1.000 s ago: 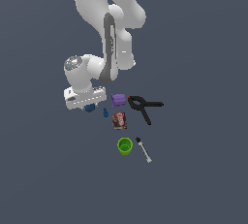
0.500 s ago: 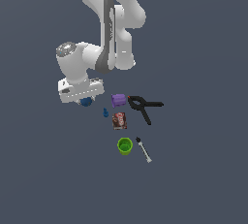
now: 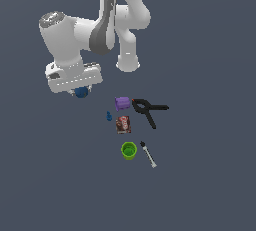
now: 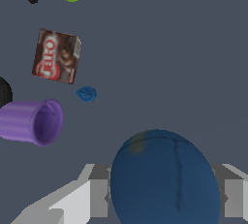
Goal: Pick up a designated object from a clutter of objects.
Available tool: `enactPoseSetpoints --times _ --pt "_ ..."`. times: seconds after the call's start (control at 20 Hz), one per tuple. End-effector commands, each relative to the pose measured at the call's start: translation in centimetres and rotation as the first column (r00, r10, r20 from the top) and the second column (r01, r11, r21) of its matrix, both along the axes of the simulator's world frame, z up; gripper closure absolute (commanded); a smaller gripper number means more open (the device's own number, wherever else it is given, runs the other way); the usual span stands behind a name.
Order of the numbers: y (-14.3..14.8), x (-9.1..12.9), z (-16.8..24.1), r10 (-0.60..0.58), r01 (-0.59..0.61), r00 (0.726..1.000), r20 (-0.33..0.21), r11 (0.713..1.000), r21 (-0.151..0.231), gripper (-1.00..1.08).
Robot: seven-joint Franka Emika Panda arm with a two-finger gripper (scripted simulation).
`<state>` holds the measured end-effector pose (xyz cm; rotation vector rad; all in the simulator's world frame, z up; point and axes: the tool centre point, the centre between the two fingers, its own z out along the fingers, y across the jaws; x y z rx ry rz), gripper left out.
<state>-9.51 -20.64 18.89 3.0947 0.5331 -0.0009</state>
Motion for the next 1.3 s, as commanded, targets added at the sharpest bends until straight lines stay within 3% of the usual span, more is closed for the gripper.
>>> enactPoseSetpoints --times 0.0,0.65,1.25 --pt "-0.3 0.0 2.5 0.000 0.000 1.000 0.000 1.000 -0.001 1.08" --pt "-1.5 0.7 13.7 0.002 -0.002 1.000 0.000 1.000 0.000 1.08" --pt "-2.0 1.3 17.6 0.003 -0.003 1.000 0.000 1.000 0.001 1.08"
